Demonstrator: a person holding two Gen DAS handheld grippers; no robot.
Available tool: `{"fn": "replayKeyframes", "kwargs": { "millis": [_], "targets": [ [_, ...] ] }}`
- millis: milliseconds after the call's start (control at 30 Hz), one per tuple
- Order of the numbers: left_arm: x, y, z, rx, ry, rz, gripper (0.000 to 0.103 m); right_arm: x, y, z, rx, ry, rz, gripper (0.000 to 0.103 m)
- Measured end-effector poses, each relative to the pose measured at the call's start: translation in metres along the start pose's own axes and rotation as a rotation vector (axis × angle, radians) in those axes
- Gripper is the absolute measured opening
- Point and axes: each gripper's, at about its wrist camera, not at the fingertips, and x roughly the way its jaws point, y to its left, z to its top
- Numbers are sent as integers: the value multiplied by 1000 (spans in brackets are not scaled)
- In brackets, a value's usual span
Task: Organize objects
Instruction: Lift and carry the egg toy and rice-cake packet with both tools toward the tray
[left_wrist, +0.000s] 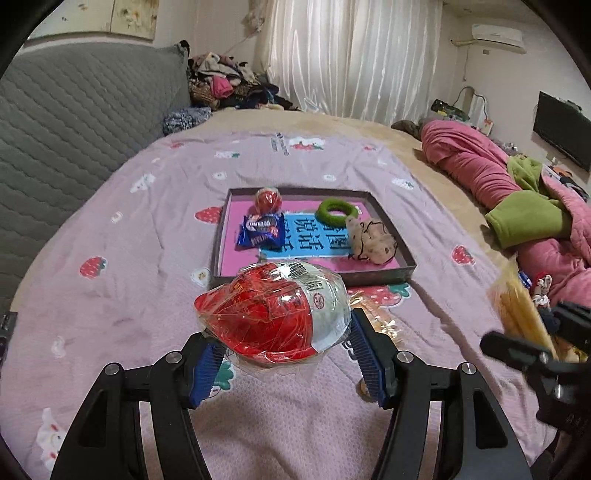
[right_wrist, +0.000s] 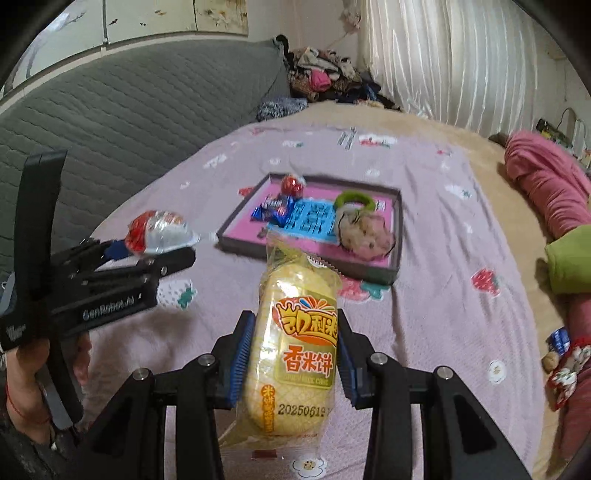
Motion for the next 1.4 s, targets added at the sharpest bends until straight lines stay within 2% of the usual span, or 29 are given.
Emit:
{"fn": "replayKeyframes", "kwargs": {
  "millis": [333, 600, 1100, 1400],
  "targets": [
    [-54, 1, 16, 1, -79, 13, 66, -45, 10, 33, -18, -90, -21, 41],
    [-78, -1, 34, 7, -116, 26, 66, -65, 13, 53, -19, -139, -25, 41],
    [-97, -2, 85, 31, -192, 36, 66, -72, 10, 86, -14, -178, -54, 41],
    [-87, 1, 117, 36, -203, 50, 66, -64, 8, 112, -32, -190, -62, 41]
  ]
}}
